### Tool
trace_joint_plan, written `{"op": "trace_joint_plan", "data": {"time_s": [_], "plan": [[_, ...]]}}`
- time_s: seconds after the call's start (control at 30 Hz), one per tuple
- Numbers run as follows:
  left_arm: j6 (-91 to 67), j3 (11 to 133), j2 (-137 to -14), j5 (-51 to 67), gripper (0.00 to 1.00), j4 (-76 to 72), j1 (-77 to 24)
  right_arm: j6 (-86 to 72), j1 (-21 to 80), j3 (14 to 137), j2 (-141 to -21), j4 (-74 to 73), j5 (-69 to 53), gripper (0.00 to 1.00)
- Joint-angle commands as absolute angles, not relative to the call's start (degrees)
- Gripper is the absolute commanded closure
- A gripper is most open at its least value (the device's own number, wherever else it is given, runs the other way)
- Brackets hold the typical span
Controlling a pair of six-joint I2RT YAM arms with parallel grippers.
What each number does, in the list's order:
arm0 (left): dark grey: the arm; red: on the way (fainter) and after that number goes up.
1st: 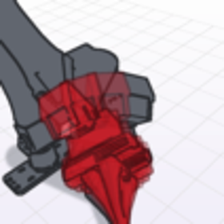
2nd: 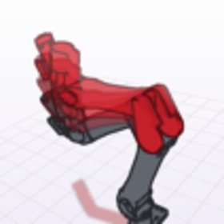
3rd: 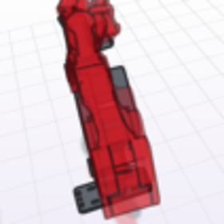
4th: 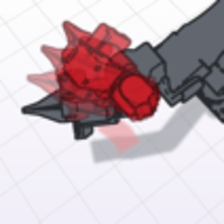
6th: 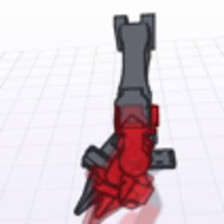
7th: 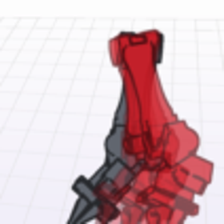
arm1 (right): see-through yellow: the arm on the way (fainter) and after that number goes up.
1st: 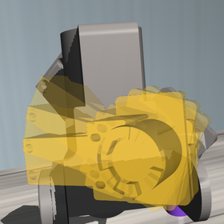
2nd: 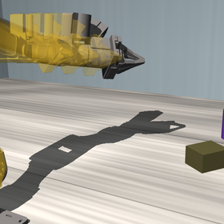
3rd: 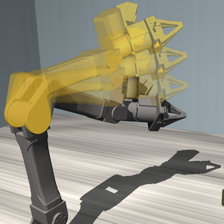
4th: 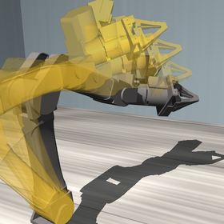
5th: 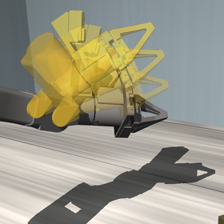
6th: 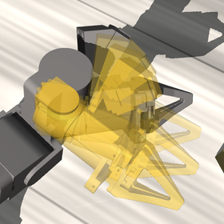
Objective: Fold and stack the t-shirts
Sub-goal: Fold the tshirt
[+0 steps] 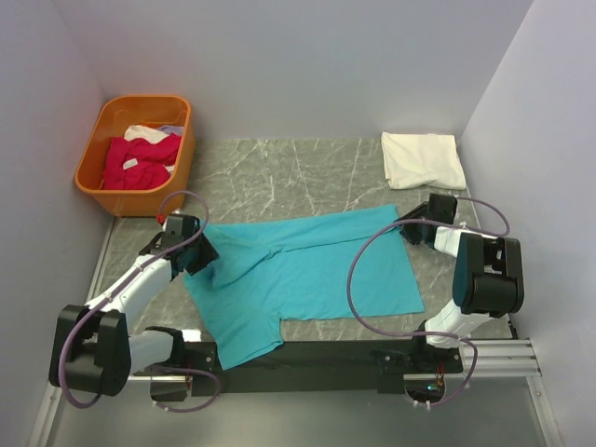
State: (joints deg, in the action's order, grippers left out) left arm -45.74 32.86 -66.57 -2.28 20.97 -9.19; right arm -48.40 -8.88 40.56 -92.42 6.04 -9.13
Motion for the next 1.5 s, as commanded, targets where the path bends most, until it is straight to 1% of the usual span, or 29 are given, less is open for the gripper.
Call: {"op": "trace_joint_plan", "data": {"time_s": [0.0, 0.03, 0.1, 0.13, 0.2, 0.23, 0.3, 0.33, 0.4, 0.43, 0.5, 0.57, 0.6, 0.63, 0.7, 0.73, 0.77, 0.87, 0.9, 1.0, 1.13, 1.23, 1.27, 1.37, 1.4, 1.47], "plan": [[-44.65, 32.61, -67.32, -1.41, 0.49, 18.28, -9.4, -49.75, -9.14, 40.43, -92.99, 9.32, -9.84, 0.53], [-44.65, 32.52, -67.41, -1.41, 0.52, 18.28, -9.4, -49.75, -9.14, 40.86, -93.08, 9.14, -9.76, 0.54], [-44.56, 32.52, -67.15, -1.67, 0.55, 18.28, -9.49, -49.05, -9.14, 41.48, -92.9, 8.09, -9.23, 0.56], [-44.56, 32.43, -67.15, -1.76, 0.58, 18.37, -9.49, -48.17, -9.14, 42.18, -92.64, 7.65, -8.27, 0.62], [-44.56, 32.52, -66.97, -1.76, 0.61, 18.46, -9.49, -47.03, -9.14, 42.97, -92.11, 5.98, -7.39, 0.67], [-44.65, 32.43, -66.8, -1.76, 0.64, 18.46, -9.49, -45.98, -9.14, 43.76, -91.76, 5.45, -7.12, 0.73], [-44.56, 32.43, -66.62, -1.85, 0.66, 18.54, -9.49, -44.83, -9.14, 44.64, -91.23, 3.52, -6.42, 0.77], [-44.56, 32.43, -66.53, -1.93, 0.67, 18.63, -9.49, -43.87, -9.14, 45.52, -90.62, 2.91, -5.89, 0.83], [-44.47, 32.52, -66.45, -1.93, 0.7, 18.81, -9.49, -43.07, -9.14, 45.96, -89.92, 1.32, -4.84, 0.86], [-44.39, 32.52, -66.45, -2.02, 0.72, 18.81, -9.49, -42.2, -9.14, 46.4, -89.65, 0.71, -4.4, 0.91], [-44.47, 32.52, -66.27, -2.11, 0.73, 18.9, -9.49, -41.23, -8.97, 46.84, -88.95, -1.13, -3.26, 0.92], [-44.47, 32.61, -66.01, -2.11, 0.76, 19.07, -9.49, -39.56, -8.79, 47.55, -88.77, -2.8, -2.29, 0.92], [-44.47, 32.61, -65.92, -2.11, 0.76, 19.16, -9.49, -38.85, -8.35, 47.9, -88.77, -5.07, -1.59, 0.9], [-44.47, 32.61, -65.66, -2.11, 0.78, 19.33, -9.49, -37.28, -8.0, 48.51, -88.94, -6.4, -1.06, 0.86], [-44.56, 32.61, -65.31, -2.2, 0.78, 19.34, -9.49, -35.69, -6.69, 48.69, -89.12, -9.48, -0.62, 0.79], [-44.56, 32.52, -65.13, -2.11, 0.77, 19.51, -9.49, -33.94, -6.16, 49.3, -89.3, -10.54, -0.09, 0.74], [-44.56, 32.52, -64.95, -1.85, 0.76, 19.51, -9.49, -33.32, -5.37, 49.74, -89.3, -13.24, 1.48, 0.73], [-44.47, 32.87, -64.51, -1.15, 0.69, 20.04, -9.49, -32.08, -3.52, 50.19, -88.77, -15.64, 7.02, 0.67], [-44.3, 32.96, -64.34, -0.62, 0.64, 20.21, -9.49, -32.08, -3.52, 49.49, -88.33, -15.38, 7.12, 0.64], [-43.77, 33.22, -63.98, -0.44, 0.53, 20.92, -9.49, -32.25, -3.52, 48.61, -85.88, -13.54, 5.72, 0.6], [-42.81, 33.49, -64.77, 0.78, 0.49, 21.45, -9.49, -32.26, -2.03, 48.34, -83.5, -12.04, 2.47, 0.59], [-42.45, 33.31, -66.35, 2.28, 0.5, 21.27, -9.58, -32.87, -0.26, 48.43, -83.58, -11.43, 0.18, 0.59], [-42.45, 33.22, -66.62, 2.81, 0.51, 21.1, -9.58, -33.22, 2.09, 48.34, -83.76, -11.08, -1.22, 0.59], [-42.36, 33.22, -67.5, 3.69, 0.56, 20.74, -10.19, -35.15, 2.9, 46.59, -84.55, -9.07, -3.42, 0.59], [-42.28, 33.31, -67.67, 3.69, 0.59, 20.92, -10.28, -36.03, 2.9, 45.45, -84.9, -8.7, -3.86, 0.59], [-42.19, 33.4, -67.94, 3.87, 0.61, 20.83, -10.63, -36.3, 2.81, 44.56, -85.6, -8.09, -3.69, 0.59]]}}
